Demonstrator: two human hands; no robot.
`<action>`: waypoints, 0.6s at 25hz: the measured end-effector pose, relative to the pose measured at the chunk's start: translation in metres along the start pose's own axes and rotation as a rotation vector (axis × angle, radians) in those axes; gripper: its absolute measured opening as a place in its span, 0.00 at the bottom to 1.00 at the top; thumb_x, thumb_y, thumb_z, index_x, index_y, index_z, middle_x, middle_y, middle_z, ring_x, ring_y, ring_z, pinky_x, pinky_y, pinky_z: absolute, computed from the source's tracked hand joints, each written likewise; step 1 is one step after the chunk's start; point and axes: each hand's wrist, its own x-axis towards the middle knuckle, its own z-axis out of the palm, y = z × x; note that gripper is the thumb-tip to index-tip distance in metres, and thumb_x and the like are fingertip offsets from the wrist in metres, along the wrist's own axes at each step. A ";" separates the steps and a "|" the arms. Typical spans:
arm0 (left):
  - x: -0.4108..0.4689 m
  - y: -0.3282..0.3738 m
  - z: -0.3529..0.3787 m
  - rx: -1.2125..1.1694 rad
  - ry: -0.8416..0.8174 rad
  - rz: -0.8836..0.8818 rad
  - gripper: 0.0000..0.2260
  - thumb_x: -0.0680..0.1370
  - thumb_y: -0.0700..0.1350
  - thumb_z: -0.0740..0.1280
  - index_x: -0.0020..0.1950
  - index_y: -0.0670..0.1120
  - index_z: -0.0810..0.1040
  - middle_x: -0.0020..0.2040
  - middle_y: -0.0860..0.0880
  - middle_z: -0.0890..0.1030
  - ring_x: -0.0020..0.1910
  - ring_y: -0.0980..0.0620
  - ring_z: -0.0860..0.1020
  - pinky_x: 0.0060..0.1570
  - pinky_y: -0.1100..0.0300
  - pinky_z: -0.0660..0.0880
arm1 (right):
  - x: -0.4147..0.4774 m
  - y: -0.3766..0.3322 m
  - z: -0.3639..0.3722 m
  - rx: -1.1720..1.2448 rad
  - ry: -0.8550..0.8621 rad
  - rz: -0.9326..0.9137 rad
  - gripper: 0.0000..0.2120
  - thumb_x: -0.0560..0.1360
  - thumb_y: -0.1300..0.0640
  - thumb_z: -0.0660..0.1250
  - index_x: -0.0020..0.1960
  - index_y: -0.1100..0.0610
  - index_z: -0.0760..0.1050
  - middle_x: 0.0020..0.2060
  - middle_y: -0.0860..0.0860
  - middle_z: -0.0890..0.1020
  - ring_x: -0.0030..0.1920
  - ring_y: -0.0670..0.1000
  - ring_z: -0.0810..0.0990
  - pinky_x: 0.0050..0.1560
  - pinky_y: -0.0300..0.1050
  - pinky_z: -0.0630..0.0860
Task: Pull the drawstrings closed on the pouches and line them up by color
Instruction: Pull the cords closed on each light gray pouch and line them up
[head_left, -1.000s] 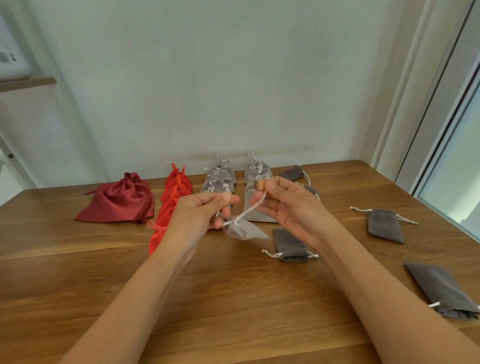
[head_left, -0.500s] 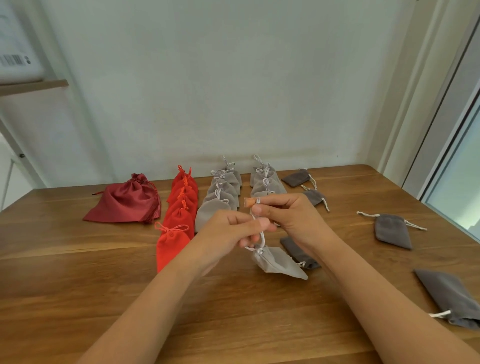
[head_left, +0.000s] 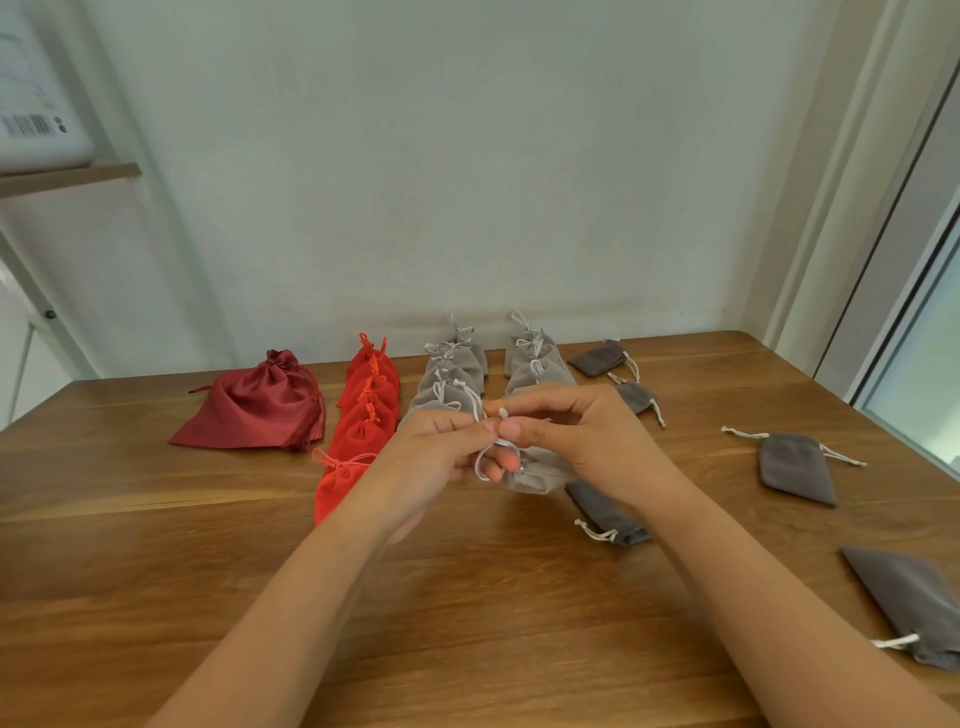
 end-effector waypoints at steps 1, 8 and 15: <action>0.000 0.000 0.000 -0.003 -0.004 0.002 0.11 0.79 0.40 0.61 0.45 0.39 0.82 0.36 0.46 0.83 0.34 0.55 0.79 0.40 0.64 0.77 | 0.000 -0.001 0.000 0.007 0.010 -0.004 0.12 0.69 0.63 0.71 0.52 0.64 0.82 0.45 0.58 0.85 0.46 0.50 0.83 0.48 0.38 0.78; 0.001 -0.002 -0.001 -0.001 0.059 -0.017 0.10 0.78 0.42 0.64 0.45 0.40 0.84 0.45 0.48 0.86 0.44 0.55 0.78 0.41 0.68 0.69 | 0.004 0.003 0.000 0.186 0.178 0.083 0.05 0.77 0.61 0.63 0.47 0.60 0.78 0.39 0.54 0.84 0.41 0.47 0.82 0.42 0.35 0.76; 0.002 -0.003 -0.006 -0.050 0.112 -0.110 0.05 0.72 0.42 0.70 0.40 0.46 0.86 0.42 0.53 0.85 0.35 0.61 0.73 0.37 0.64 0.63 | 0.002 -0.002 -0.004 0.367 0.137 0.077 0.07 0.73 0.57 0.65 0.48 0.60 0.76 0.41 0.54 0.85 0.42 0.49 0.82 0.44 0.38 0.78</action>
